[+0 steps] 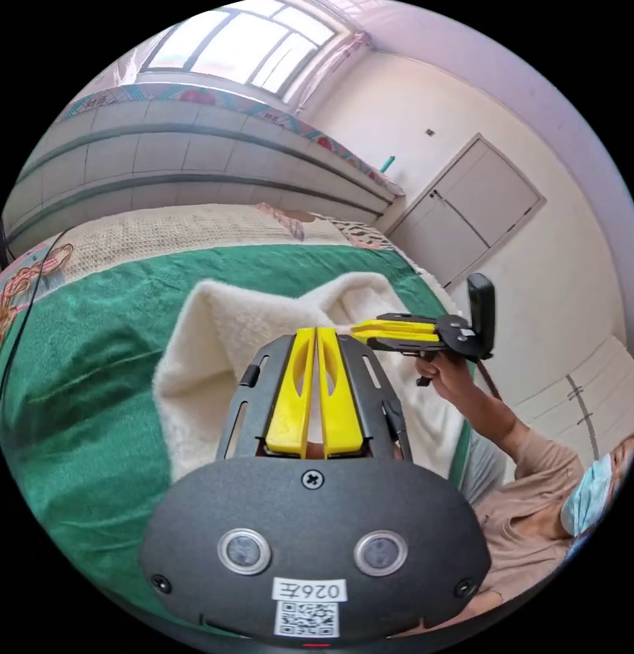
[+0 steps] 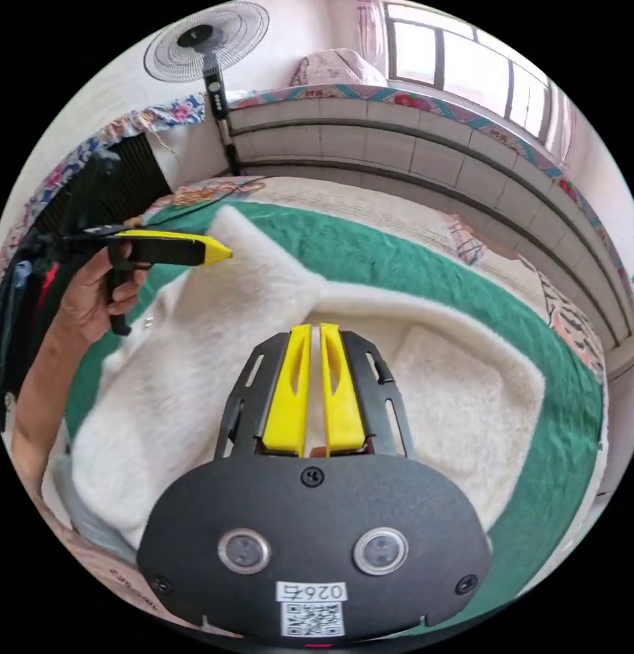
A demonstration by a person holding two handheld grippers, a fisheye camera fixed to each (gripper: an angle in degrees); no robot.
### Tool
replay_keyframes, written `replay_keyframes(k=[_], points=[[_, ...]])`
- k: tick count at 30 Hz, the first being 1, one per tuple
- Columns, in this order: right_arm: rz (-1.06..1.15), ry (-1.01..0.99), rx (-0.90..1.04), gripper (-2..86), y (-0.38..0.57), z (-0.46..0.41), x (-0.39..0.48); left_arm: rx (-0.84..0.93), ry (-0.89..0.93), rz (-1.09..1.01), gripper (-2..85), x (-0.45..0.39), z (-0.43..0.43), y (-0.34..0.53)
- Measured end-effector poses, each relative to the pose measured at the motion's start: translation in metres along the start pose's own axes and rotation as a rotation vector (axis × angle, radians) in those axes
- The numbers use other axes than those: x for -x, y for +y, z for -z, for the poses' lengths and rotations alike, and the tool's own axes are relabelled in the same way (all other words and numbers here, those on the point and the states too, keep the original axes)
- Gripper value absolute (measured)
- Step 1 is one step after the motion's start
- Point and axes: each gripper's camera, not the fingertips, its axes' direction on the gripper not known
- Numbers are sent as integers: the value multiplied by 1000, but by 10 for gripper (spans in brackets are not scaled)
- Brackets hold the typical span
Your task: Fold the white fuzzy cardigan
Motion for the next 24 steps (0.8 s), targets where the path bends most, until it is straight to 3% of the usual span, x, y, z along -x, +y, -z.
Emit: replay_keyframes(k=[3,8,13,18,20,24], points=[[42,127,99,-7,-54,-57,3,147,-313,83,-10,36,-39,-30],[-6,121,133,-9,-111,-73,-24,66,-124,190,-10,76,-23,-29],[-44,36,14,-9,-80,-9,-41,-29,1,4,-10,25,30,43],[44,-284,-90,-5,1,63,-15,33,114,-121,-10,-46,34,126],[27,-432,-77,-3,47,77,-1,106,59,-140,-10,-62,24,148],[-26,-585,-35,0,103,95,13,49,-64,-157,-10,-101,47,185]])
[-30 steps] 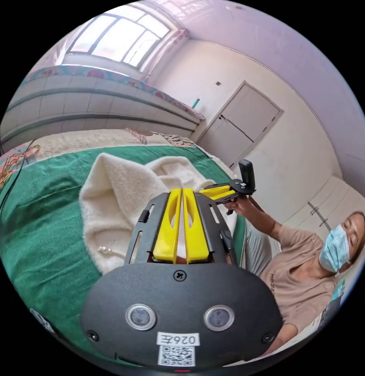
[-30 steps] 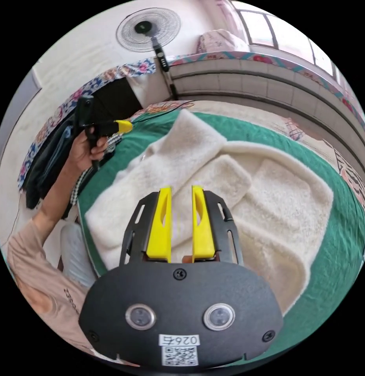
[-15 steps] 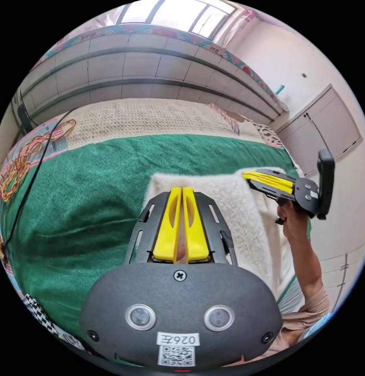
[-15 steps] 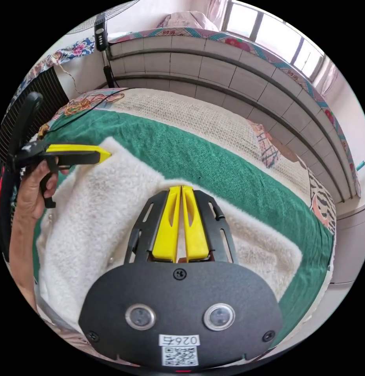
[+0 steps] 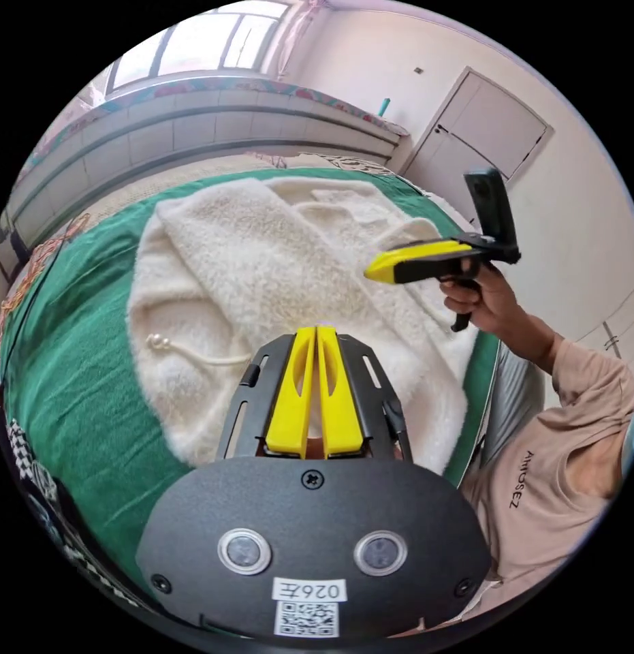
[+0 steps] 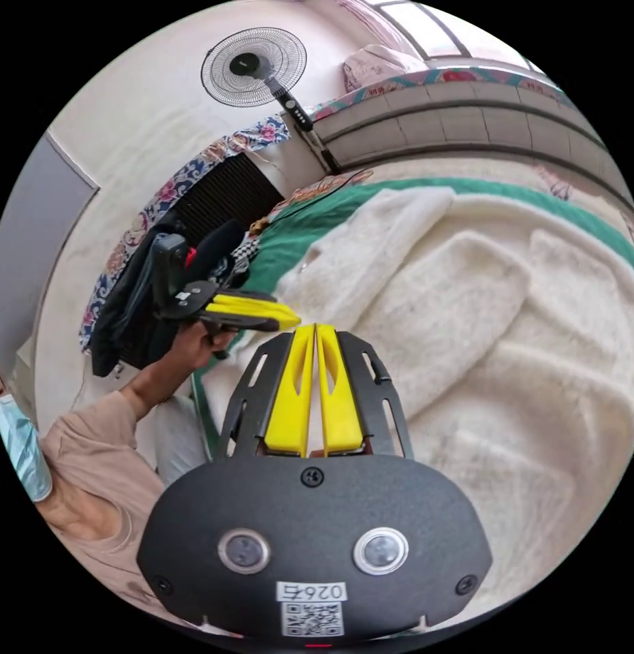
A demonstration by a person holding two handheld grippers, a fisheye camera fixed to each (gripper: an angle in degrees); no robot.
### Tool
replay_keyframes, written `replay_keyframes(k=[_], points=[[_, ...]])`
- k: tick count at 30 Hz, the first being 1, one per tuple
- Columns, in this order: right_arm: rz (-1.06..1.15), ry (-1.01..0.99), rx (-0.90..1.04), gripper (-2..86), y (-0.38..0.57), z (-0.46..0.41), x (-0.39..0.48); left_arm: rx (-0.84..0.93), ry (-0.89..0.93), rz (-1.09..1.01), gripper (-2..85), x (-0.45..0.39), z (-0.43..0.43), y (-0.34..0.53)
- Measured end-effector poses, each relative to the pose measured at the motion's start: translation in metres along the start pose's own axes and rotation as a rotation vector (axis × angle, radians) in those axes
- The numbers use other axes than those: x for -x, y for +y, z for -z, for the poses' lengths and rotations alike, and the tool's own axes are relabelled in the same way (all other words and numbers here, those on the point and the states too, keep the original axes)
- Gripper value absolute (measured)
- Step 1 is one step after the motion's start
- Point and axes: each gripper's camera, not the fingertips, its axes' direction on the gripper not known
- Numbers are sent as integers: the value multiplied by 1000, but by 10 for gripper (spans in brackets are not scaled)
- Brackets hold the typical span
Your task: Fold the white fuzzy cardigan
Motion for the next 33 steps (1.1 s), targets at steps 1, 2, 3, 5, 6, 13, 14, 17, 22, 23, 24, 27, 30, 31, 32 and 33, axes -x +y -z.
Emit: replay_keyframes(k=[1,2,3,5,6,13,14,17,22,23,24,27,30,31,32,33], points=[[-12,-15,23,-1,12,1,6,-13,-18,-24,-10,-14,8,6],[-6,-8,58,-2,20,0,10,-5,-29,-37,-10,-20,10,8],[4,11,86,-2,23,-3,12,61,-52,-73,-10,-32,5,9],[44,155,253,-3,28,-19,12,241,-94,-116,-10,-40,-18,9],[52,179,265,-3,29,-18,12,268,-131,-132,-10,-42,-25,12],[36,296,-8,-5,54,121,18,53,-75,-25,-10,-54,39,16],[9,350,-56,-5,60,148,6,25,-56,-28,-10,-57,44,13],[-106,498,-89,-7,74,206,-39,-78,33,-51,-10,-79,57,-11],[-328,423,-190,3,110,288,-110,-91,188,-105,-9,-122,10,-89],[-359,365,-212,15,120,301,-125,-82,195,-109,-9,-127,0,-98],[-373,347,-213,23,124,305,-131,-63,203,-110,-8,-137,-19,-117],[-409,356,-151,53,140,315,-155,-26,174,-112,1,-162,-69,-159],[-416,390,-94,78,151,318,-175,-5,77,-106,51,-180,-115,-196],[-418,382,-86,88,154,319,-183,11,49,-91,74,-182,-132,-210],[-419,367,-86,95,156,320,-190,22,47,-81,85,-182,-141,-217],[-419,358,-86,97,156,321,-194,55,47,-57,106,-181,-159,-229]])
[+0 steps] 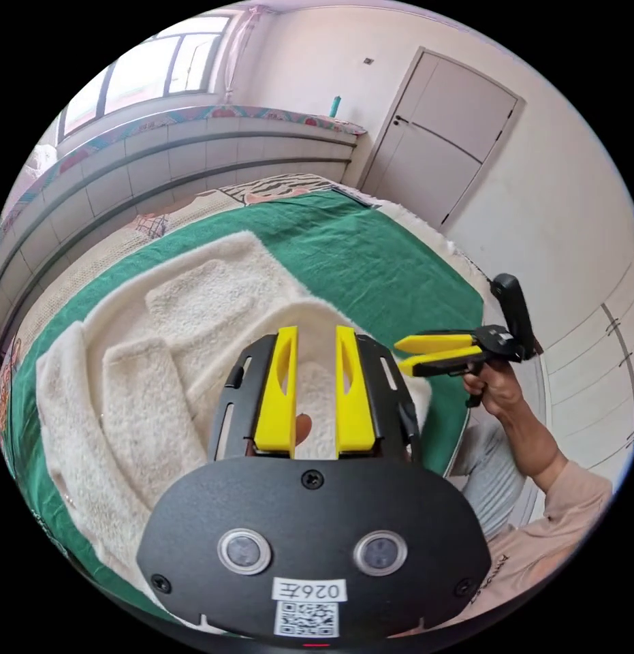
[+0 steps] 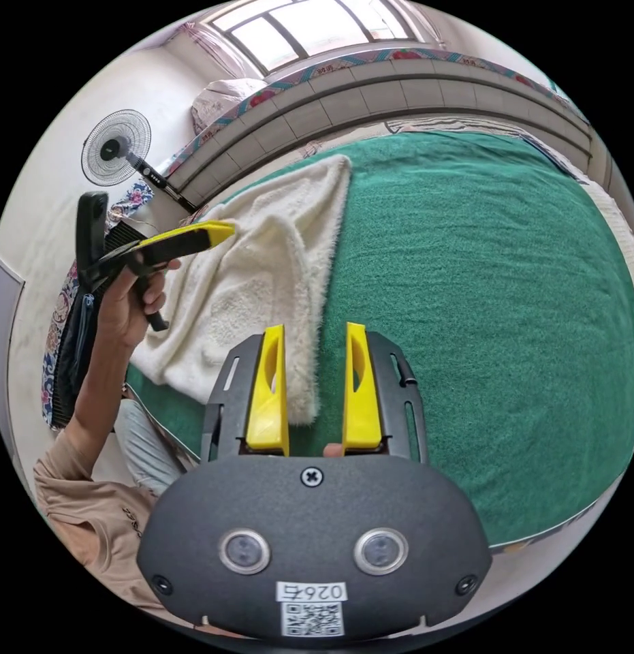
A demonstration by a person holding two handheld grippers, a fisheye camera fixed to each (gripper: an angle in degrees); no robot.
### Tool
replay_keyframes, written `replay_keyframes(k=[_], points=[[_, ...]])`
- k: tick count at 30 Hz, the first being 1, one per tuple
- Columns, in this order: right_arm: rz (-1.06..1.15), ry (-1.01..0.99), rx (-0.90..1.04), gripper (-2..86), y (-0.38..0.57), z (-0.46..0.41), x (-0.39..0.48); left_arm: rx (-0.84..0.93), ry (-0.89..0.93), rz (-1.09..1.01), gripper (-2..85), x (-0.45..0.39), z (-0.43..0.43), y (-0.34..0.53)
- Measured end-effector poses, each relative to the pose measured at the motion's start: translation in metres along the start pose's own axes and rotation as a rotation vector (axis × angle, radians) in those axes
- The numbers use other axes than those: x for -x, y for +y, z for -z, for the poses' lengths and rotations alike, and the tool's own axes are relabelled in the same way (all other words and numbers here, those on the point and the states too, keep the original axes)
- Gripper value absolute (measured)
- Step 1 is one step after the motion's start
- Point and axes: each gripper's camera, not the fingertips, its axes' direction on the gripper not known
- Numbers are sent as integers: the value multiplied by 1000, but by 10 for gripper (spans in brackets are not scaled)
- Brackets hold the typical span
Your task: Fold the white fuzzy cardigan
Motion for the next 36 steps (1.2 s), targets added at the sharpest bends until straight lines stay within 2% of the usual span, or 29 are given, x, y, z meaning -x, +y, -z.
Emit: replay_keyframes(k=[7,10,12,18,21,23,26,27,29,36], points=[[-42,-94,-7,118,-10,-21,-32,206,36,103,198,11,-78,-54],[-29,-99,5,95,-9,-27,-37,265,-19,77,219,0,-93,-68],[-25,-206,71,84,-8,-43,-43,300,-41,58,229,-7,-99,-76],[-2,-249,-32,31,18,-49,-47,391,-86,66,249,-18,-112,-99],[152,-109,-87,18,31,-43,-12,439,-168,58,231,-25,-118,-108],[270,45,-93,10,44,-49,14,459,-288,39,181,-28,-120,-110],[330,130,-86,3,58,-64,19,452,-346,-8,95,-22,-109,-113],[329,121,-89,2,61,-65,16,448,-304,-12,65,-14,-100,-115],[316,36,-118,1,68,-67,2,416,-209,9,59,3,-77,-116],[399,-251,-252,6,89,-61,12,104,148,100,53,101,90,-67]])
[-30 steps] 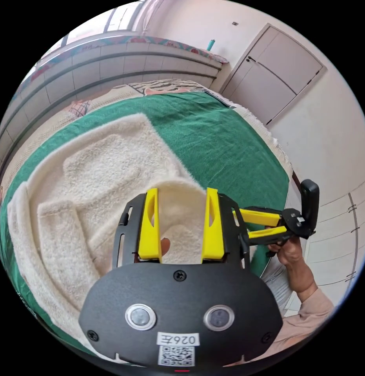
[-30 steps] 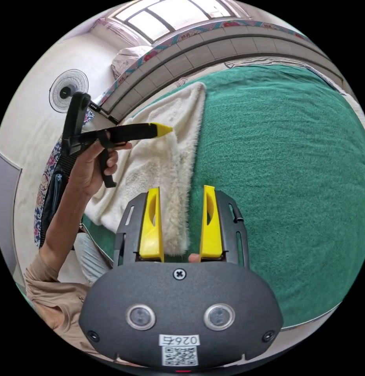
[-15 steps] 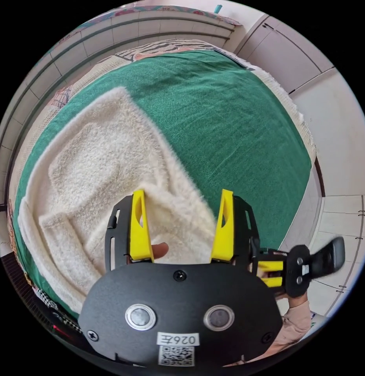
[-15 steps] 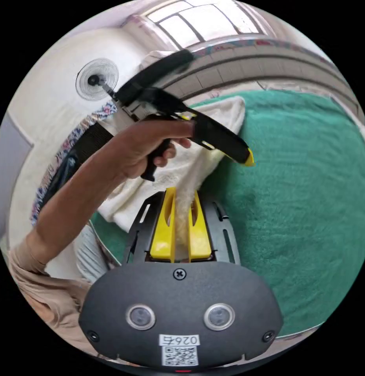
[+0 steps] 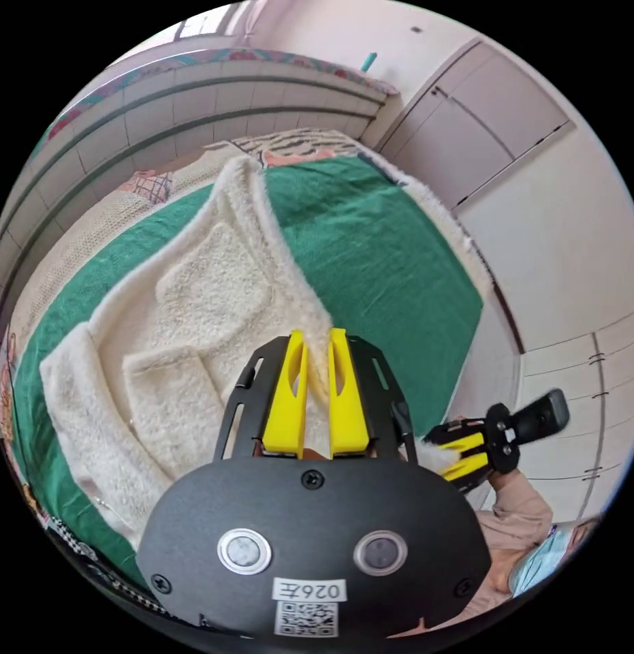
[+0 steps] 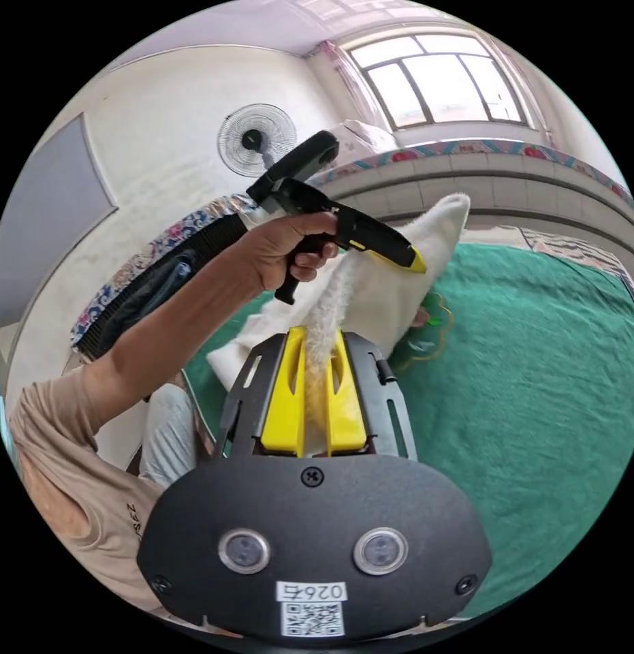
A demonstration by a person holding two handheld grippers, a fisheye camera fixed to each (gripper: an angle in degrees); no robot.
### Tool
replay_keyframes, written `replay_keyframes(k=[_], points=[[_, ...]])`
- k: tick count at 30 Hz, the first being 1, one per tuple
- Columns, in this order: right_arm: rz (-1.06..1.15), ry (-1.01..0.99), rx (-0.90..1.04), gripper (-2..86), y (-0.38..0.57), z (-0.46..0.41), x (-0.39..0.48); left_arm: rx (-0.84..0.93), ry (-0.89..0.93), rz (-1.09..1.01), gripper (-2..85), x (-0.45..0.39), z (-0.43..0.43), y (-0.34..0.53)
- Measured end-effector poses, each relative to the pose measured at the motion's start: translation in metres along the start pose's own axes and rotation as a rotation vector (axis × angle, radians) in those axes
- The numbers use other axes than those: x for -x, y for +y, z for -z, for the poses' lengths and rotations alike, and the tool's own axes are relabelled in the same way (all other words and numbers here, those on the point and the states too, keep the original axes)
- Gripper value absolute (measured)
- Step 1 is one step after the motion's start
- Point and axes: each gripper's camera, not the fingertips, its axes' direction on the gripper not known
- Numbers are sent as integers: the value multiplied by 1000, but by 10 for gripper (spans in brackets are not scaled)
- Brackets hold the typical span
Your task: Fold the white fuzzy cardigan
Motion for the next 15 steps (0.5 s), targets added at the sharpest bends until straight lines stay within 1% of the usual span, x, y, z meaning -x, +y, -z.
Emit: replay_keyframes(k=[3,5,7,9,11,13,15], points=[[58,-86,-32,9,-1,-27,28,-96,44,26,51,48,72,51],[80,-158,-3,10,-6,-70,51,-123,34,57,51,84,106,84],[88,-193,46,12,-9,-113,70,-147,47,127,50,139,136,130],[95,-211,100,13,-10,-161,87,-198,95,195,51,184,150,166],[93,-218,180,16,-6,-229,106,-262,162,268,51,229,156,205],[87,-206,253,17,3,-278,118,-334,255,365,51,284,149,255],[76,-173,343,19,14,-324,124,-378,334,433,51,315,137,286]])
